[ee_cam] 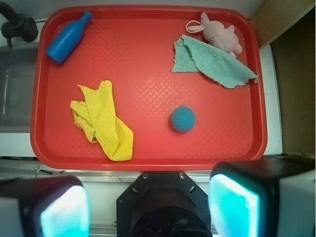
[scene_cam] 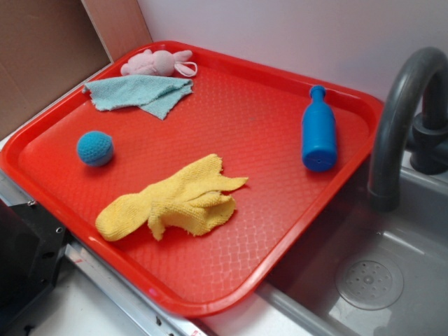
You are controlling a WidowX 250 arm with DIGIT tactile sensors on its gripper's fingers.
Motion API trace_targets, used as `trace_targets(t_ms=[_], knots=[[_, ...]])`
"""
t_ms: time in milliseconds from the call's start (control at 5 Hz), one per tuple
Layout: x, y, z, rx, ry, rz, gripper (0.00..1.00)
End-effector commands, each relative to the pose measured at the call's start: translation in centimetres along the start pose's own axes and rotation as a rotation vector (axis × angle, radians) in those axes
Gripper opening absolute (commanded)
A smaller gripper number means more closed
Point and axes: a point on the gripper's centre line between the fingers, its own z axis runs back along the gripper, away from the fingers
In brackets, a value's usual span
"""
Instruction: Grab the blue ball.
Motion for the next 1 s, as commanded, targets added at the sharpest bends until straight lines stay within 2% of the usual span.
trace_targets(t_ms=[0, 200, 400, 800], knots=[[0.0, 0.0, 0.0, 0.0, 0.0, 0.0, 1.0], [1.5, 0.4, -3.4, 0.035, -0.032, 0.247, 1.0], [2.0, 1.5, -5.1, 0.059, -0.124, 0.408, 1.0], [3.7, 5.2, -11.0, 0.159, -0.089, 0.544, 1.0]])
